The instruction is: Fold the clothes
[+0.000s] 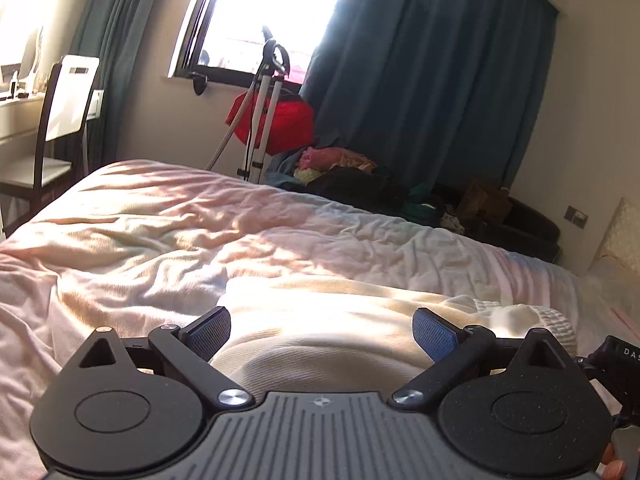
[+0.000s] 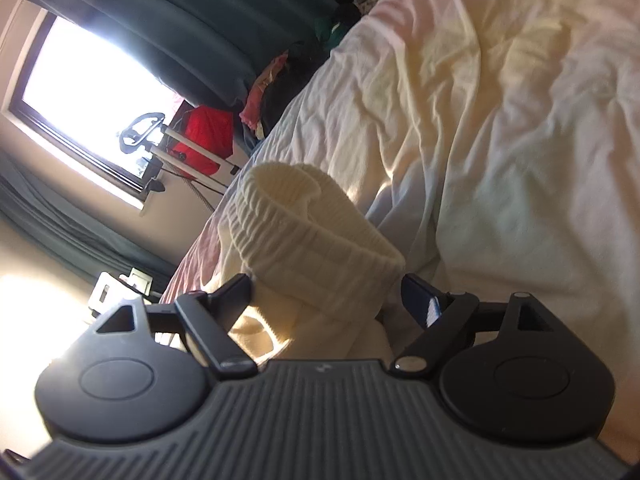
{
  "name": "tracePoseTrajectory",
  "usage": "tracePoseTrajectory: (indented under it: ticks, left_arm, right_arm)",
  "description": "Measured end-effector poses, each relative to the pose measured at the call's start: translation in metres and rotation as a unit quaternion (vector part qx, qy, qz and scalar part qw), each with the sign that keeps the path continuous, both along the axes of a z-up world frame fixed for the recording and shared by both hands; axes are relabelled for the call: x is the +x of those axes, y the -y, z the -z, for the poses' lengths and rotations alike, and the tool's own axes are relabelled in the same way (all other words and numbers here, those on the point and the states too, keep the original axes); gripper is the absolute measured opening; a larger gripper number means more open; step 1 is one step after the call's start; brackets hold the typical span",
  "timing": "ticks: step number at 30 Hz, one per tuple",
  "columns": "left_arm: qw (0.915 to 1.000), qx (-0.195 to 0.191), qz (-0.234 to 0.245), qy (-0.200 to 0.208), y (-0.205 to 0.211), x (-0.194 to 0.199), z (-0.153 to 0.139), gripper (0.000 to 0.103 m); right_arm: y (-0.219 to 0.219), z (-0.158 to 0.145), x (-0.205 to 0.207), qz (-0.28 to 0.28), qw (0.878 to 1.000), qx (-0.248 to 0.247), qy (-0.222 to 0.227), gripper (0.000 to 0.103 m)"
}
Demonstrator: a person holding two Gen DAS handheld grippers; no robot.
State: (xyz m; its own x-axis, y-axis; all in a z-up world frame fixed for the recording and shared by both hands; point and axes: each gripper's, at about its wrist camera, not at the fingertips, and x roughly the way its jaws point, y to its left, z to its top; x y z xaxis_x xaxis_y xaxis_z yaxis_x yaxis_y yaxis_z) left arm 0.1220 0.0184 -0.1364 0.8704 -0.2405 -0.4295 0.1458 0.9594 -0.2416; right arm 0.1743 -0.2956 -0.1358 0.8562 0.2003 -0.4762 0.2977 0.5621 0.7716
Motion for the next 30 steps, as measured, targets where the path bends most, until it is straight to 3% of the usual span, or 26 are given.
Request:
tracePoseTrajectory:
  ticks: [3, 6, 10, 13, 17, 23, 30]
  left_arm:
    - [0.9998, 0.012, -0.008, -0.011, -0.011, 0.003, 0.008, 0.097]
    - [0.9995, -0.012, -0.017, -0.022, -0.024, 0.003, 0.010, 0.098]
    - [0.9991, -0.029, -0.017, -0.025, -0.032, 0.000, 0.008, 0.098]
    - [0.9993, -0.022, -0.023, -0.020, -0.032, 0.000, 0.008, 0.098]
    - [0.9994, -0.010, -0.032, -0.003, -0.037, -0.004, 0.002, 0.098]
    - [0.9992, -0.018, -0.036, -0.006, -0.046, -0.009, -0.002, 0.098]
    - [0.9976, 0.021, -0.056, -0.035, -0.043, -0.007, 0.016, 0.098]
  right_arm:
    - [-0.006, 0.012, 0.012, -0.006, 1.000, 0.013, -0.020, 0.085]
    - [-0.007, 0.015, 0.021, 0.007, 1.000, 0.006, -0.025, 0.085]
    - [-0.012, 0.010, 0.025, 0.012, 0.999, -0.031, -0.016, 0.085]
    - [-0.016, 0.003, 0.025, 0.011, 0.998, -0.060, 0.001, 0.076]
    - [-0.025, -0.018, 0.023, -0.014, 0.992, -0.118, 0.047, 0.056]
    - [-0.050, -0.046, 0.016, -0.113, 0.974, -0.122, 0.155, 0.049]
    - [-0.043, -0.038, 0.015, -0.067, 0.979, -0.166, 0.097, 0.050]
